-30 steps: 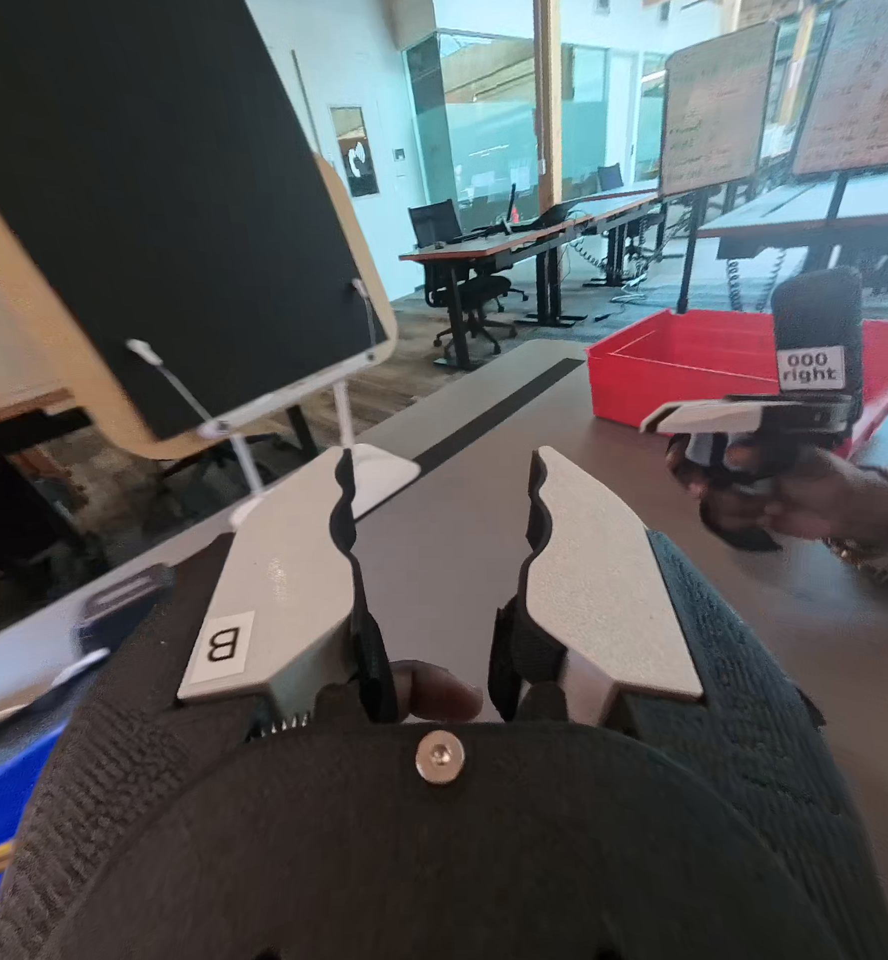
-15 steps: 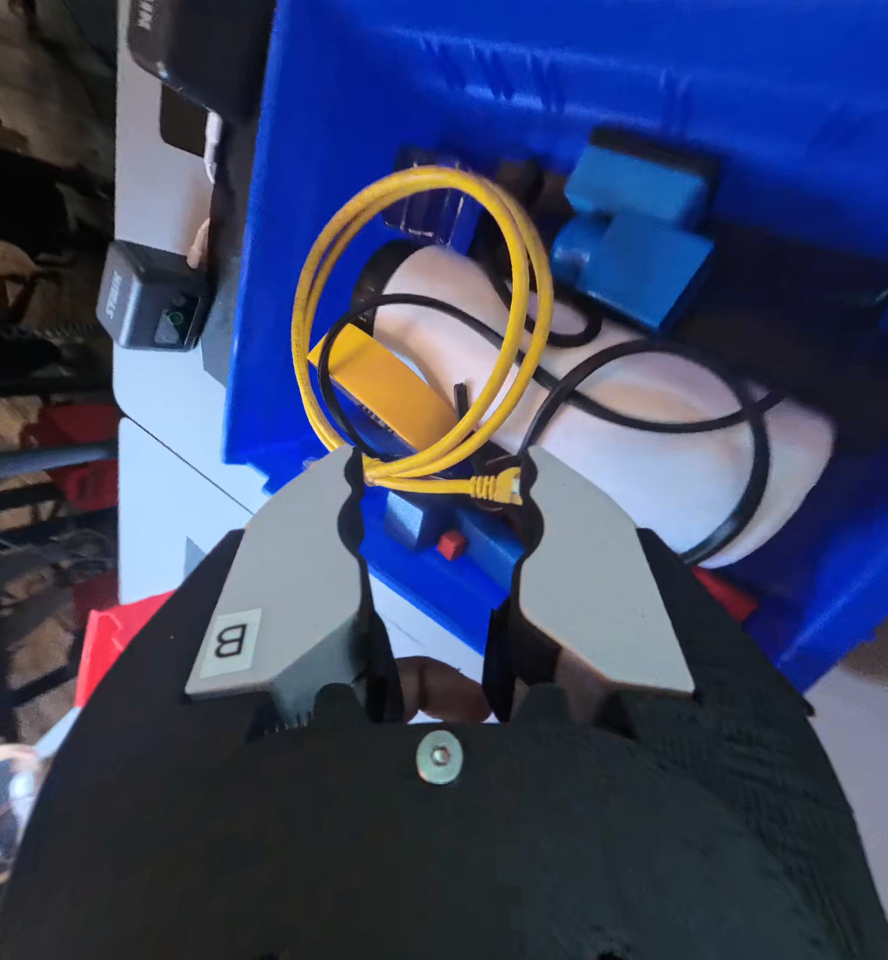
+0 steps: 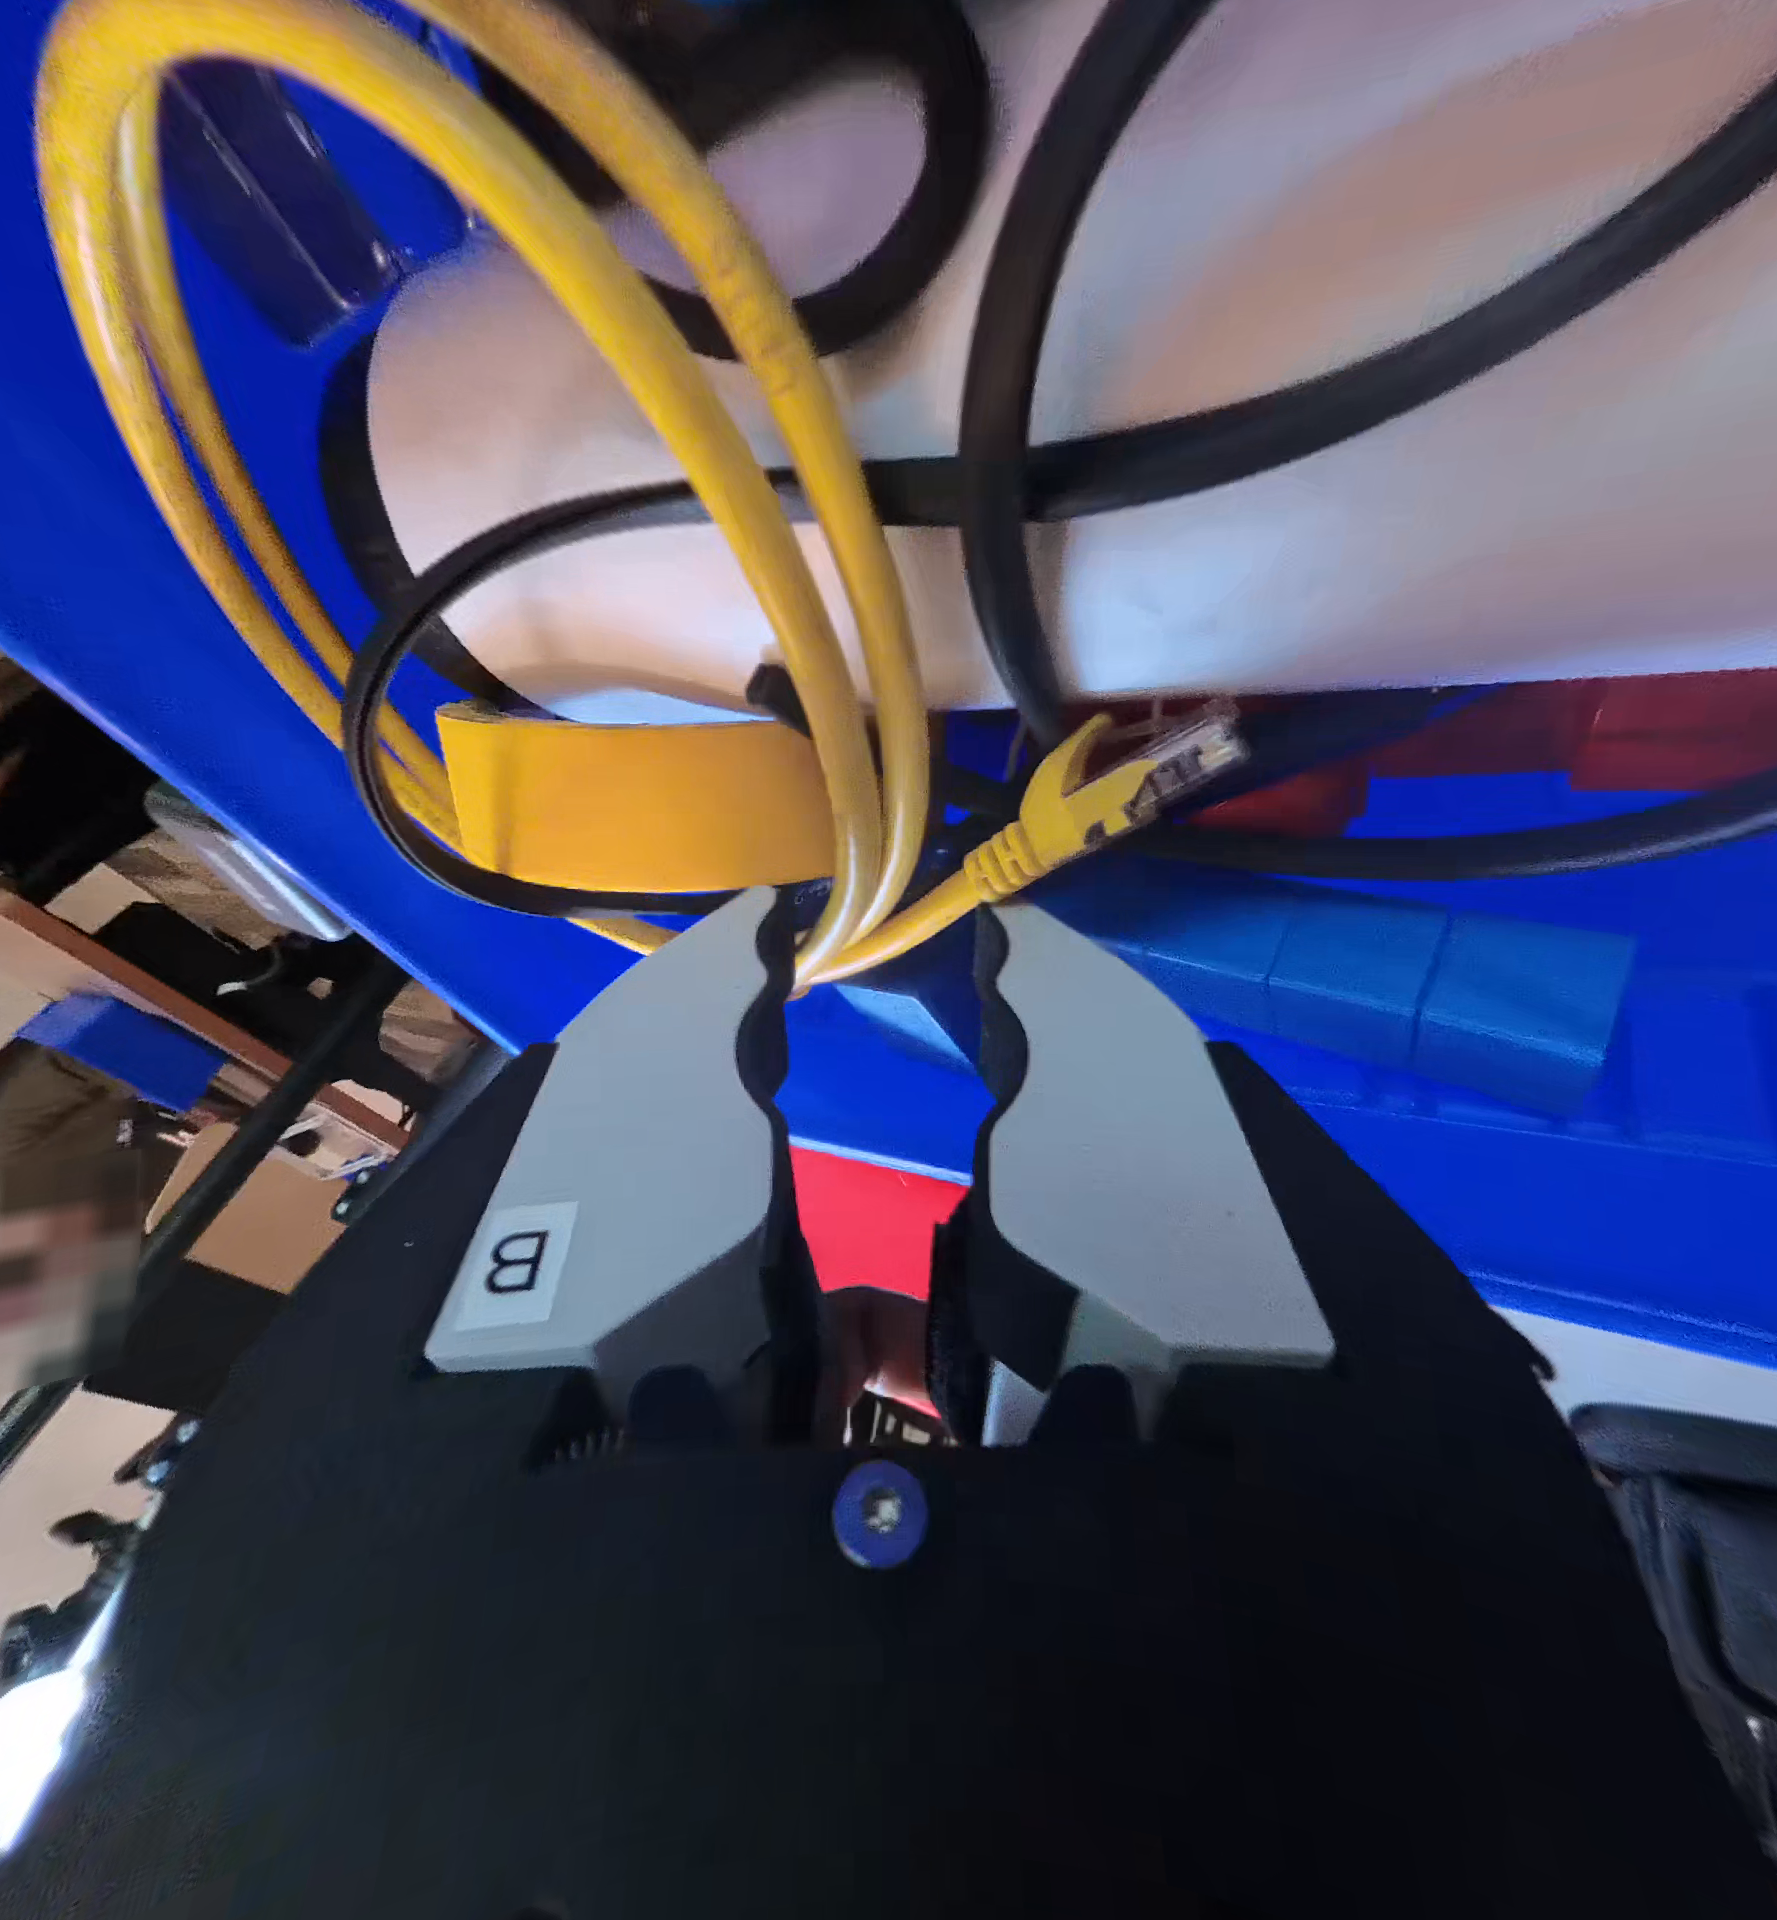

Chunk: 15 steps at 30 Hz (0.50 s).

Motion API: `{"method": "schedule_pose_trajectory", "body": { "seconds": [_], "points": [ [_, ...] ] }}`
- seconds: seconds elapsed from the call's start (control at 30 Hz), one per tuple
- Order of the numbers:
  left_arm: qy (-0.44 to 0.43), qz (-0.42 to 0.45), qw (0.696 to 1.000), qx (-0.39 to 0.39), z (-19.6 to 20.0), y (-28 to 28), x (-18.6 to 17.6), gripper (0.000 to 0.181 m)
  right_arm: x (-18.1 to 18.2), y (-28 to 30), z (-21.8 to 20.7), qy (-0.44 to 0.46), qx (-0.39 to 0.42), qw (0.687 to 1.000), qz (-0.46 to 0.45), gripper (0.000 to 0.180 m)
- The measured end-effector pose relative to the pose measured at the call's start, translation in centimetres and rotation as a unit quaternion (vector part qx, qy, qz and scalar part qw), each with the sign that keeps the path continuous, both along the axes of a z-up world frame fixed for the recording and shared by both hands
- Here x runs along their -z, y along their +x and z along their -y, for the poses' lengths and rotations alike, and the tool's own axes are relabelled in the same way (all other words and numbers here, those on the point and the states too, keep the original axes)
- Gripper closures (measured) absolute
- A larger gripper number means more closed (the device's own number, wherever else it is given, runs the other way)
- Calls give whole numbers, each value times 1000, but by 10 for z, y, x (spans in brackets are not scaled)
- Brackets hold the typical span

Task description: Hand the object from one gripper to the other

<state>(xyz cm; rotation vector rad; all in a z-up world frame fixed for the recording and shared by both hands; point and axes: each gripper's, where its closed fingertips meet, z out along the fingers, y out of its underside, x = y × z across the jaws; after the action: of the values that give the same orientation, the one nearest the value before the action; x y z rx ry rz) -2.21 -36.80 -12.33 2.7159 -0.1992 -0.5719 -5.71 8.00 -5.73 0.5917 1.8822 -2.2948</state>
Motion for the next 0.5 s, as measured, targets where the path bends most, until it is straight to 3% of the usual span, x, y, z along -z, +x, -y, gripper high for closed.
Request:
{"method": "schedule_pose_trajectory", "body": {
  "seconds": [0.03,0.23,0.37,0.43,0.5],
  "points": [
    [6,-2,1000,-1,-1,1,-1,153,-1,-1,0,-1,1,1000,2,159],
    [116,-51,990,-65,-22,8,-53,166,-4,-2,-1,-18,1,999,28,160],
    [184,-156,966,-98,-31,-4,-110,168,-4,-2,-1,-16,5,999,34,161],
    [274,-262,917,-123,-46,-20,-148,168,-6,0,0,-14,2,999,29,161],
    [401,-356,832,-142,-74,-31,-182,168,-4,2,4,-2,-3,1000,23,161]
  ]
}}
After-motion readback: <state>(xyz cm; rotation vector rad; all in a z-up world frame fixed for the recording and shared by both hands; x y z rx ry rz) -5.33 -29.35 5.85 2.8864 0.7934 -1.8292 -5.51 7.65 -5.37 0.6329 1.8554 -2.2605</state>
